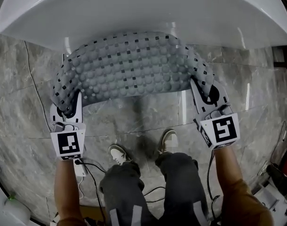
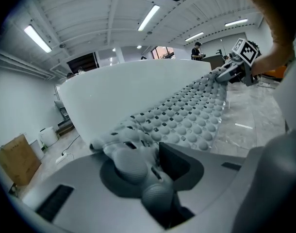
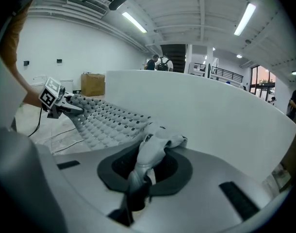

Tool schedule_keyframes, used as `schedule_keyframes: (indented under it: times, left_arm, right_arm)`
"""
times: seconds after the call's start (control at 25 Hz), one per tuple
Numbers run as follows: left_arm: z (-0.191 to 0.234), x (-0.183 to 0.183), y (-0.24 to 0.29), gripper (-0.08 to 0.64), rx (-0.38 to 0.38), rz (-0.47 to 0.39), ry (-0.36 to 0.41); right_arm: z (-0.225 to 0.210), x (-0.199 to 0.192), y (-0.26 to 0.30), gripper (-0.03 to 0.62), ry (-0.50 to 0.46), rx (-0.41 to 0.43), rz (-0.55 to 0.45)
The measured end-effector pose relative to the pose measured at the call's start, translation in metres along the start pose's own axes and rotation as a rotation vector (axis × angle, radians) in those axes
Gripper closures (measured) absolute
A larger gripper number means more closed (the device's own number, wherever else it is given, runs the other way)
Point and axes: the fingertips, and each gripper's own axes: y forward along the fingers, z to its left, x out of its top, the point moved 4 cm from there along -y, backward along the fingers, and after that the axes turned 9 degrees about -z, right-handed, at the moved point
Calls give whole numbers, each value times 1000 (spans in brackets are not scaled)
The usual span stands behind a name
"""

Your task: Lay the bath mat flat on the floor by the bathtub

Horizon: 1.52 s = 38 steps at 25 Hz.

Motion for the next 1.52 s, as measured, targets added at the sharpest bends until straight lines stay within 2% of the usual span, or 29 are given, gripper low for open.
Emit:
schedule_keyframes:
  times: [0.2, 0.44, 0.64, 0.8, 0.88, 1.08, 1.24, 1.52]
  left_arm:
    - [-4, -4, 1, 451, -3, -27, 16]
    - [-1, 19, -1, 451, -4, 24, 25]
    - [3, 11, -3, 451, -27, 28, 25]
    - [6, 5, -3, 451, -1, -53, 8]
    - [6, 16, -4, 451, 16, -71, 5]
    - [4, 49, -7, 451, -9, -23, 8]
    - [7, 41, -5, 451, 25, -13, 2]
    - [-6, 39, 1, 451, 11, 27, 13]
  right_arm:
    - [0, -3, -1, 543, -60, 7, -17]
    - [-10, 2, -9, 543, 28, 43, -21]
    - [-1, 3, -2, 543, 0, 29, -25]
    - [3, 18, -8, 543, -80, -4, -56]
    - [-1, 25, -15, 543, -79, -22, -70]
    - [-16, 41, -26, 543, -30, -34, -32]
    - [-17, 35, -12, 543, -41, -15, -47]
    - [-24, 21, -15, 543, -29, -18, -44]
